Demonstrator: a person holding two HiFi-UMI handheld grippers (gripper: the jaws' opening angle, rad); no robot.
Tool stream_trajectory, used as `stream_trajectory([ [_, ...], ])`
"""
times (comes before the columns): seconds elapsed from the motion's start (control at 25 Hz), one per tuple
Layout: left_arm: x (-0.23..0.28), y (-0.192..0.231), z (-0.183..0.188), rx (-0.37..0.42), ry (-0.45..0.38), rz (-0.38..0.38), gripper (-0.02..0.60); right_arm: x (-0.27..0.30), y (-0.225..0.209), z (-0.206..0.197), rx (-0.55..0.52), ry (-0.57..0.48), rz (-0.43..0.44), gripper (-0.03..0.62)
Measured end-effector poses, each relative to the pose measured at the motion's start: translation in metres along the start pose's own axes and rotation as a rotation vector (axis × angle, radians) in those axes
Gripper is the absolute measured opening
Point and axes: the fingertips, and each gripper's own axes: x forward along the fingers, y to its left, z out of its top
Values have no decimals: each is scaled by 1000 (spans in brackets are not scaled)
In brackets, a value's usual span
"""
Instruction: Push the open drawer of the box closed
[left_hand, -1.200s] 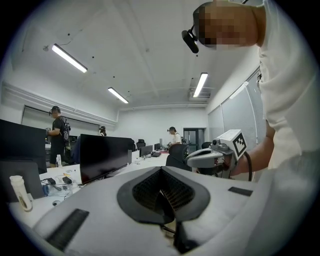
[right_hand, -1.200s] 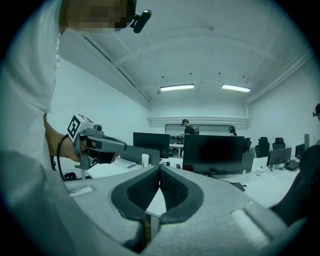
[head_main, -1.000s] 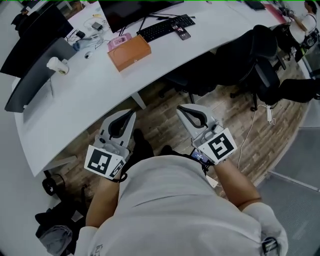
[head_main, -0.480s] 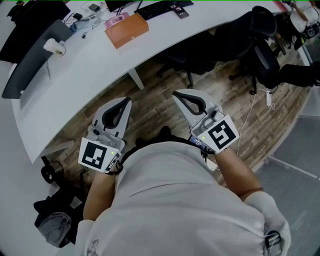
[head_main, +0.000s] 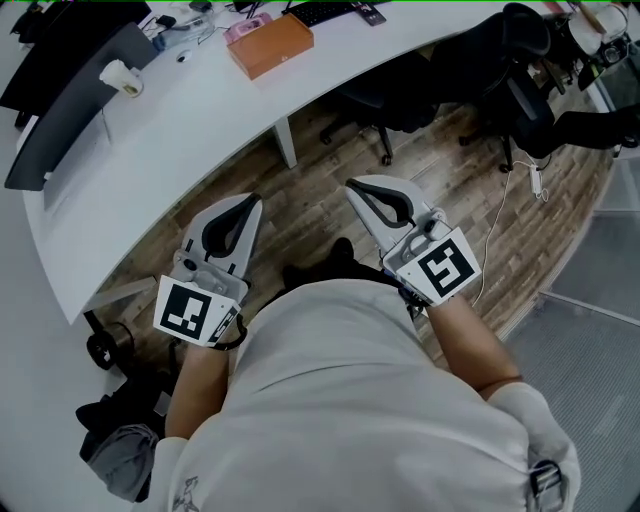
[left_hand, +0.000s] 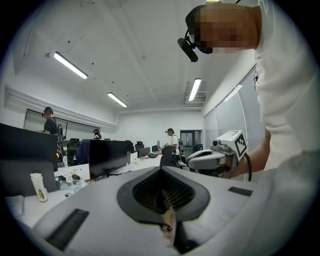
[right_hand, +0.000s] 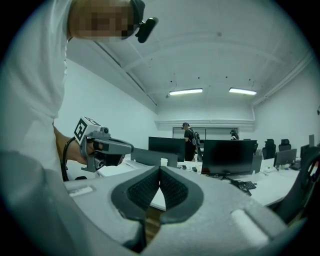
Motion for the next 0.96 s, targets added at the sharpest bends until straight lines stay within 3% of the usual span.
stream_trajectory([
  [0.36, -78, 12, -10, -21, -19, -9, -2, 18, 79, 6, -32, -32, -17, 3],
  [0.96, -134, 17, 18, 0, -95, 4, -2, 28, 133, 34, -76, -51, -4, 3],
])
